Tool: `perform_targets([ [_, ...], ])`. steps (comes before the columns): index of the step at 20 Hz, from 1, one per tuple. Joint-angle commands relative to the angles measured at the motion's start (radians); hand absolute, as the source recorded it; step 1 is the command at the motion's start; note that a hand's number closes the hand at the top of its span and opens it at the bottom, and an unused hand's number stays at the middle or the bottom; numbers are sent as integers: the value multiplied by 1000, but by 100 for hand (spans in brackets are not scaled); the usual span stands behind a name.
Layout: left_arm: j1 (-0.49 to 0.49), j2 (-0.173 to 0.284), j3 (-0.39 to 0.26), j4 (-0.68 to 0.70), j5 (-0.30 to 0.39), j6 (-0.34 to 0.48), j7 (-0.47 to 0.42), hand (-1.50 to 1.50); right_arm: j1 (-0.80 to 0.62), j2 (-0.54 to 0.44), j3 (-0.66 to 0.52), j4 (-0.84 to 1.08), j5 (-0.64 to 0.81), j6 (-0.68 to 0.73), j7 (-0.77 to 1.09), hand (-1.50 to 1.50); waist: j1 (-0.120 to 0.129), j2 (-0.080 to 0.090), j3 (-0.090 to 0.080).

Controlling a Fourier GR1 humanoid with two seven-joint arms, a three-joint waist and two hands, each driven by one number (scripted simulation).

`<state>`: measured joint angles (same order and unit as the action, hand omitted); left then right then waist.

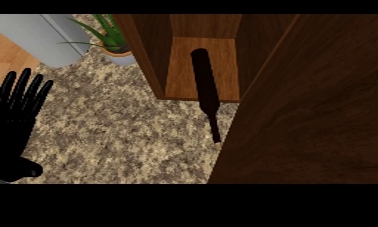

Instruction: Pick up the wine, place it into the cabinet and close the cabinet

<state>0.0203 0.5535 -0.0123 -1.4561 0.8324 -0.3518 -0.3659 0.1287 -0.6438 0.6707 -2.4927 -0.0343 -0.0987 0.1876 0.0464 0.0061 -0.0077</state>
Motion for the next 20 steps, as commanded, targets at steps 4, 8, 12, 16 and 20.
perform_targets([
  [4,-53,11,-1,12,4,6,39,-150,-198,234,117,1,-86,-47,170,150,25,6,-2],
  [8,-39,17,16,31,15,-32,26,-150,-387,357,100,130,-63,-74,282,150,29,-2,-2],
  [12,-45,15,40,84,16,-45,16,-150,-653,556,62,289,-43,-125,443,150,-1,-4,1],
  [16,-45,27,60,106,7,-75,4,-150,-905,637,-8,507,-87,-225,473,150,-7,-4,4],
  [20,-68,17,76,117,17,-66,25,-150,-1049,641,-72,774,-182,-251,346,150,-15,-1,6],
])
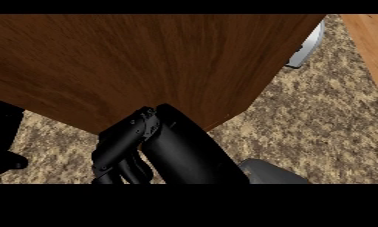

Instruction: Pick up the wine, place it into the cabinet and close the cabinet

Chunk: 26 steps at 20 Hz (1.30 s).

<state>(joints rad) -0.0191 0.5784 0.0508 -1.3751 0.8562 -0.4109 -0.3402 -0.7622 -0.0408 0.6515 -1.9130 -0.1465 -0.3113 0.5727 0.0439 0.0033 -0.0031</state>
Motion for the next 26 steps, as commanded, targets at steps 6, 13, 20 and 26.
perform_targets([
  [6,-18,40,90,78,33,-75,40,-150,-269,40,-114,314,-195,-69,-71,150,-27,-3,2],
  [13,-4,-14,82,111,-62,-87,-25,-150,-202,41,-172,450,-239,-36,-180,150,-34,-1,2],
  [20,-51,-35,71,79,-62,-55,3,-150,-197,4,-254,621,-222,102,-295,150,-34,4,2],
  [26,-10,-41,82,56,-51,-58,8,-150,-174,-55,-303,707,-218,192,-383,150,-24,4,3],
])
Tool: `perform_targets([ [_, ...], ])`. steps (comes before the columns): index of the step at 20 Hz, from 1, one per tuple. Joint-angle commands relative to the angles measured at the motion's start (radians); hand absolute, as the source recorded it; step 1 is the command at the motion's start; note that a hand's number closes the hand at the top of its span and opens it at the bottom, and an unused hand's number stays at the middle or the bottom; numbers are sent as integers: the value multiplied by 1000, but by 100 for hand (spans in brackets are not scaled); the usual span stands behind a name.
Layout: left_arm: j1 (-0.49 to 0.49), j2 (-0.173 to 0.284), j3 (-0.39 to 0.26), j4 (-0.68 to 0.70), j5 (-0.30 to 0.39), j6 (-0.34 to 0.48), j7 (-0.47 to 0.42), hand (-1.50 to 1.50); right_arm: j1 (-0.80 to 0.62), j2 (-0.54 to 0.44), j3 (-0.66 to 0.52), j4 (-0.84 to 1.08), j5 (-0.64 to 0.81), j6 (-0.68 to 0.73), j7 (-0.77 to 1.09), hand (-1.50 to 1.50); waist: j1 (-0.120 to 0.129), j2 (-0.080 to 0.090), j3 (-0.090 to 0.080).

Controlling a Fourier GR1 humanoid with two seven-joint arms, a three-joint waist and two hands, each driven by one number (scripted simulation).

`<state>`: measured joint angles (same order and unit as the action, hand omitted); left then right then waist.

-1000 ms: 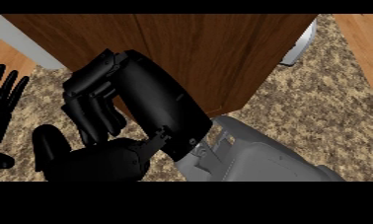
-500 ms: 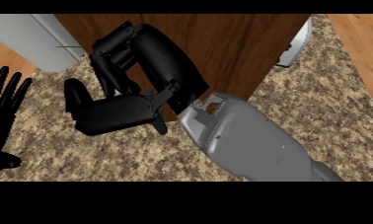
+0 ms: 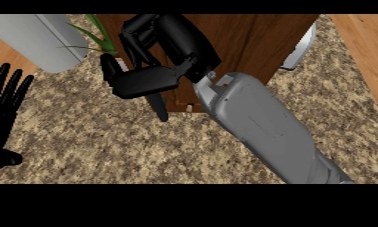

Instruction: Pick up the wine, place it into the cabinet and close the cabinet

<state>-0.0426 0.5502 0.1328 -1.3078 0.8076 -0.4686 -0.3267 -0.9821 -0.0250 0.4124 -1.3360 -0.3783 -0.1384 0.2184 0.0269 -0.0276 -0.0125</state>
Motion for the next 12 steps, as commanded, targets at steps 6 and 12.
perform_targets([
  [6,-2,-5,4,-8,-9,-6,3,-150,67,-84,-81,203,47,51,-135,150,-11,38,12],
  [12,-12,-20,-18,-5,-1,-27,24,-150,13,-105,-123,245,27,100,-129,150,-13,40,11],
])
